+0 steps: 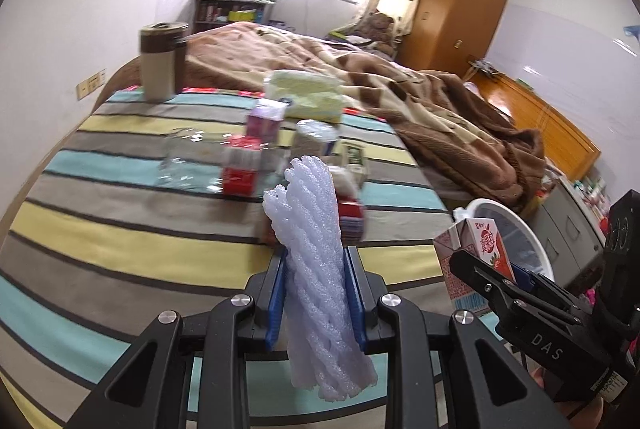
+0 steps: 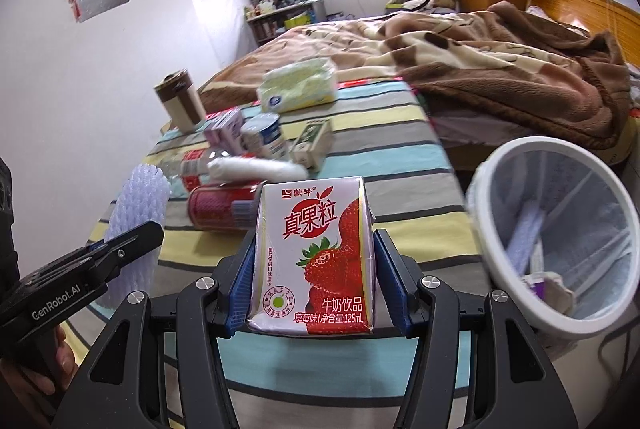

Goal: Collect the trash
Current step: 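Carry the foam sleeve and milk carton over the white bin with both tools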

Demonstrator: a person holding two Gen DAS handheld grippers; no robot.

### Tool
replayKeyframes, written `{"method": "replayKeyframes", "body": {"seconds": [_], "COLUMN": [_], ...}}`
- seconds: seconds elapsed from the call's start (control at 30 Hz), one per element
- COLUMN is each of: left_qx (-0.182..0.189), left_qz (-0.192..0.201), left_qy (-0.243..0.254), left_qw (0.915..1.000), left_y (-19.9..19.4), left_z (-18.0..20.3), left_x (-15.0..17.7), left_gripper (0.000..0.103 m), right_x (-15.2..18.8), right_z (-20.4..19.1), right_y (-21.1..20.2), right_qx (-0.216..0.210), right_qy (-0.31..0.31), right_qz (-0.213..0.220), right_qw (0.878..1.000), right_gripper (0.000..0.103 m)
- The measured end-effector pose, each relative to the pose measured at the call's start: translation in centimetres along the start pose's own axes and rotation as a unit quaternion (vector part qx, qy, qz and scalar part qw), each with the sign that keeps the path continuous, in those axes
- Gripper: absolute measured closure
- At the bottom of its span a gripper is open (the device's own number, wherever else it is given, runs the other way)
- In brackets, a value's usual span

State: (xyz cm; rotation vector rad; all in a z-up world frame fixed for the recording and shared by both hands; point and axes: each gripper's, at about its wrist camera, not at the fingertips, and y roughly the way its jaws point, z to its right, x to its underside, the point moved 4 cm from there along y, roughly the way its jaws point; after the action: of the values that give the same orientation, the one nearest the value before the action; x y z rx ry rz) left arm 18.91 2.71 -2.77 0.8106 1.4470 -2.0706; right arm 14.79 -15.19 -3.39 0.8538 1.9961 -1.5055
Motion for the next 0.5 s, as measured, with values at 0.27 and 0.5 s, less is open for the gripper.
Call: {"method": "replayKeyframes", "body": {"seconds": [0.27, 0.5], "left_qx": [0.035, 0.061], "left_qz": [0.003, 0.002], "left_qy": [0.038, 0.066], "left_qw": [0.9987, 0.9959], "left_y": [0.9, 1.9], "left_z": [5.4, 9.3], "left_x": [-0.5, -1.1], "left_gripper": [0.075, 0.075], "right_x": [-0.8, -1.4], "right_z": [3.6, 7.1], "right_y": [-1.6, -3.3], "right_qx": [0.023, 0.045], "right_qy": [0.023, 0.043], "right_qz": [0.021, 0.037], "right_qw": [0.999, 0.997], "right_gripper": [0.046, 0.046]}}
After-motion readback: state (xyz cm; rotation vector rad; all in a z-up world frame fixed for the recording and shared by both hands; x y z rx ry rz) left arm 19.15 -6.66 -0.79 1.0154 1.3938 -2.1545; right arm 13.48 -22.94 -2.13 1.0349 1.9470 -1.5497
